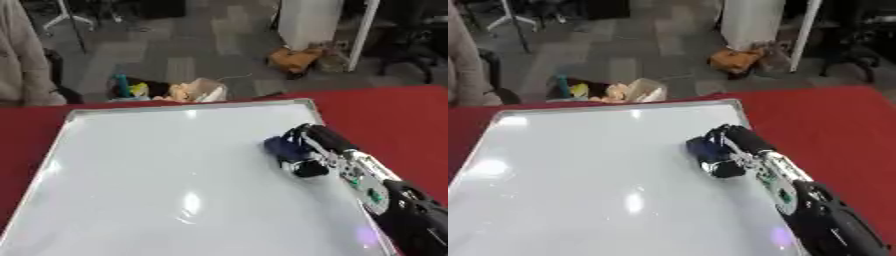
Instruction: Wipe the whiteboard clean with a brush.
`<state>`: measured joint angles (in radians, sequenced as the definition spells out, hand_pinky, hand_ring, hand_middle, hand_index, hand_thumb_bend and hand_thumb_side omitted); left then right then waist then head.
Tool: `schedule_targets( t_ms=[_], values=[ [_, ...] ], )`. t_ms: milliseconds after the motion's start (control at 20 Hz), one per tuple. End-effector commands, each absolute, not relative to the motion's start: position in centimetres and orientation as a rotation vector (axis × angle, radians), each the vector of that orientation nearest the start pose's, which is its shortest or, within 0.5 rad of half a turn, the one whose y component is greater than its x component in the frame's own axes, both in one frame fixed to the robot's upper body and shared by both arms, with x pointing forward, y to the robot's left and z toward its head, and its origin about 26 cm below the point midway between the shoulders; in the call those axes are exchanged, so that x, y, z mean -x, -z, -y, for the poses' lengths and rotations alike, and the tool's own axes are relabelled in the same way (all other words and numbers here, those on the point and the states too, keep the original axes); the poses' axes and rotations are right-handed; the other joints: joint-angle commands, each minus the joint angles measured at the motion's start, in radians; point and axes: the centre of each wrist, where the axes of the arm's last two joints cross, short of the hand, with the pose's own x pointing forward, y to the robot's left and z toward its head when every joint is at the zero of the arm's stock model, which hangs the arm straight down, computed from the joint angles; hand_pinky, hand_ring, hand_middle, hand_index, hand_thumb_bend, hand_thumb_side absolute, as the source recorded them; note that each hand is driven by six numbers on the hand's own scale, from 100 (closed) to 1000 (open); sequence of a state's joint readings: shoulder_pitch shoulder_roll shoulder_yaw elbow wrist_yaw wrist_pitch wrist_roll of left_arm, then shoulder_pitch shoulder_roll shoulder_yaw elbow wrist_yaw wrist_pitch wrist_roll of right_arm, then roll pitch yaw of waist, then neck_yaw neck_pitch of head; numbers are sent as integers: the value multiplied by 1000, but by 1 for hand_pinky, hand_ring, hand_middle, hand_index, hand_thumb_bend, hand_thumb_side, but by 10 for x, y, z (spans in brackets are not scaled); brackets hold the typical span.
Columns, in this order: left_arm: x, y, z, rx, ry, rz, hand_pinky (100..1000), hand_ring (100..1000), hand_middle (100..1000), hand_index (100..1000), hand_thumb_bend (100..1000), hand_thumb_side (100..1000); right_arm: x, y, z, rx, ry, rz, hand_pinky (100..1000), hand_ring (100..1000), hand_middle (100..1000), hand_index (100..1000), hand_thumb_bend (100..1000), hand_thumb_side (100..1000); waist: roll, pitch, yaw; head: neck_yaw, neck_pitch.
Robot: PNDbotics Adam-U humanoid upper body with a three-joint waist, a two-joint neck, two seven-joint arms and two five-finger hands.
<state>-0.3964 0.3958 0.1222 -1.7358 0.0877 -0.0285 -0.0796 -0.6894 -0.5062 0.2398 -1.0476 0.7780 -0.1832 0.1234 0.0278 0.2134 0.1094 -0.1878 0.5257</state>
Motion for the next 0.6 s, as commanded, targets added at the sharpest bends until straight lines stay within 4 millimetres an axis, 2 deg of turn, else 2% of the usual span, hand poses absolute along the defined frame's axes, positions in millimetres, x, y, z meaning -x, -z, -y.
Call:
schedule_targets(
  t_ms=[50, 300, 500, 600],
  values=[
    [-342, -202, -320, -224, 347, 2176, 527, 606, 612, 740, 743, 849, -433, -98, 301, 785, -1440, 1423, 485, 517, 565, 772, 205, 491, 4, -6, 2, -4, 1],
    [-342, -202, -320, -224, 347, 2177, 527, 606, 613, 740, 744, 849, -432, -96, 297, 741, -1488, 1396, 493, 528, 573, 776, 195, 503, 5, -6, 2, -3, 1],
    [-342, -202, -319, -222, 346, 2177, 526, 607, 613, 740, 744, 849, -433, -97, 298, 780, -1490, 1378, 507, 541, 585, 779, 177, 506, 5, -7, 2, -4, 0],
    [-342, -202, -319, -221, 346, 2177, 526, 607, 613, 740, 744, 849, -434, -98, 303, 839, -1468, 1358, 515, 551, 593, 781, 110, 519, 5, -7, 3, -4, -1]
  ],
)
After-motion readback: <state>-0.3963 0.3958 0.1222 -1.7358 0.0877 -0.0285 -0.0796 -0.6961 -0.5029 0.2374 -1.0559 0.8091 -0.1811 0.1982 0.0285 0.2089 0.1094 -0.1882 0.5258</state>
